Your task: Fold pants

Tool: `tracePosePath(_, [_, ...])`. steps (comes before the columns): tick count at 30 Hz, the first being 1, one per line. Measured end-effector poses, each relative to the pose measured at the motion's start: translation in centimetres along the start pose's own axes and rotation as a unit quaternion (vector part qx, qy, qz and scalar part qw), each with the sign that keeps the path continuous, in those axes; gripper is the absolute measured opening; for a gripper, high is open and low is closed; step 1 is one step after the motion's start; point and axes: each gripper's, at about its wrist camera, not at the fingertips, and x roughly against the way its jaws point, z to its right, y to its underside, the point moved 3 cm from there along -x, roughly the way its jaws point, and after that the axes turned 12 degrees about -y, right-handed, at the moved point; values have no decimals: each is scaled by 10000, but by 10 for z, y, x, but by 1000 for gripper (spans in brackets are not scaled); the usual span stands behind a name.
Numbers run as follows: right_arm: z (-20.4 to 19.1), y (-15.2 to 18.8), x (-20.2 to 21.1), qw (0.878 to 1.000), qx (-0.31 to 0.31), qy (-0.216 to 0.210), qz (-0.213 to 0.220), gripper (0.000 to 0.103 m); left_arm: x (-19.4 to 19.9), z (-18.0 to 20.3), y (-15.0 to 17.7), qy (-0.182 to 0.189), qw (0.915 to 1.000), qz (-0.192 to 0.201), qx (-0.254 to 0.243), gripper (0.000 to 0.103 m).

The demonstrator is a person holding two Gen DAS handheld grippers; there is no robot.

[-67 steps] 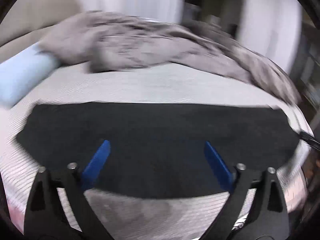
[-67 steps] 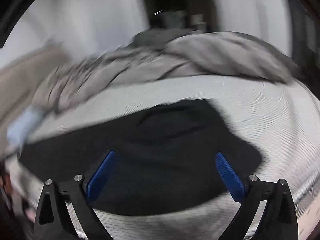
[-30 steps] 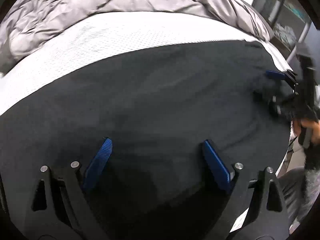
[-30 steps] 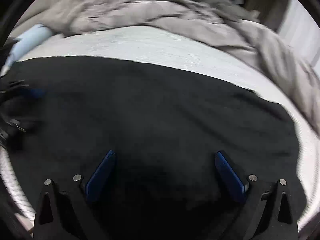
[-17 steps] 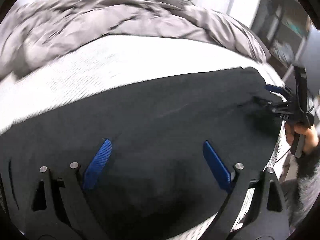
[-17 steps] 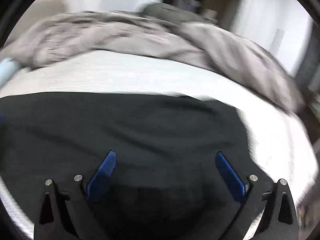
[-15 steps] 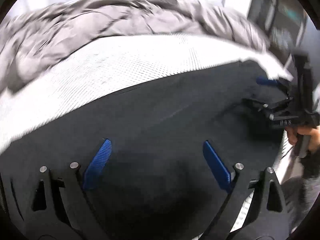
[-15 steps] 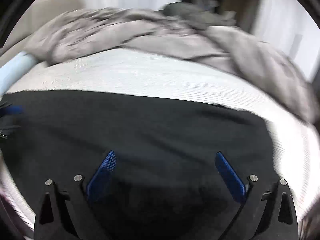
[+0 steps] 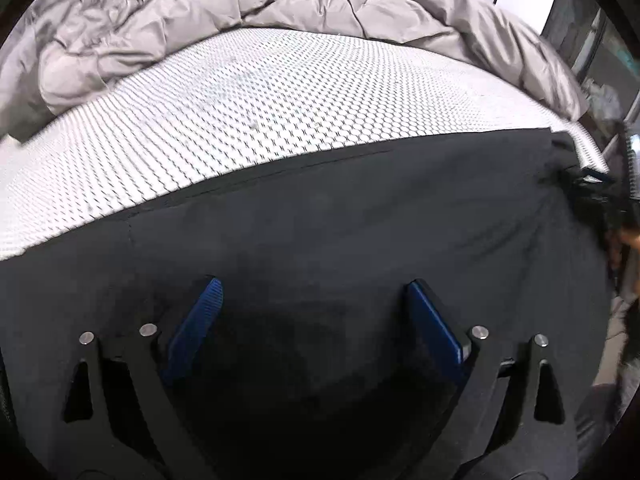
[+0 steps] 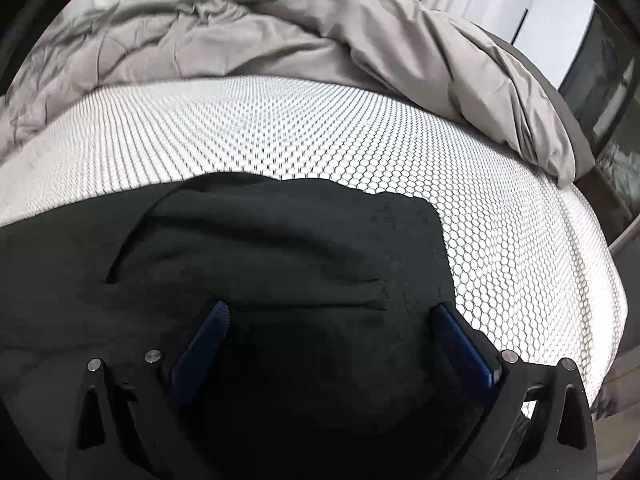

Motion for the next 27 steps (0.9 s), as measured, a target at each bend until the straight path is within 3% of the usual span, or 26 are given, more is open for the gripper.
tracePosePath(2, [-18, -9, 17, 9995, 201, 73, 231, 102, 17, 11, -4, 59, 9997, 221, 8, 91])
tracePosePath(6, [-96, -21, 32, 9891, 650, -1243, 454, 102, 11, 40, -19, 182, 9995, 139, -213, 91])
tracePosePath(10, [-181, -20, 1, 9616, 1118, -2504, -126, 100, -12, 55, -24, 4, 9995, -119, -296, 91])
tracePosePath(11, [-186, -19, -11, 9636, 1106, -2416, -294, 100, -13, 51, -26, 88, 9997, -98, -213, 91])
tracePosePath(13, [-169, -21, -39, 9798, 1077, -1613, -495, 102, -15, 39, -25, 181, 9998, -112, -21, 91])
tracePosePath(15, [-141, -24, -44, 9868, 908, -1270, -423, 102, -17, 27, -21, 154, 9998, -97, 33, 91])
tracePosePath(18, [-79, -29, -39, 9963, 758, 306, -263, 103, -19, 9, -18, 192, 9997, -78, 161, 91])
tracePosePath(20, [-35, -27, -42, 9947, 462, 880, -278, 103, -19, 3, -18, 183, 9996, -74, 214, 91])
tracePosePath(22, [1, -28, -43, 9951, -65, 938, -290, 103, -20, 1, -17, 156, 9997, -68, 193, 91])
tracePosePath(24, [10, -27, -32, 9975, -463, 512, -151, 102, -20, 2, -20, -30, 9999, -67, 135, 91])
tracePosePath(26, [-6, -25, -9, 9983, -246, 515, -71, 102, -6, 9, -20, -96, 9999, 60, 33, 85])
tracePosePath(27, [-25, -23, 8, 9996, 112, 250, 84, 102, 8, 16, -17, 47, 9998, 174, -48, 85])
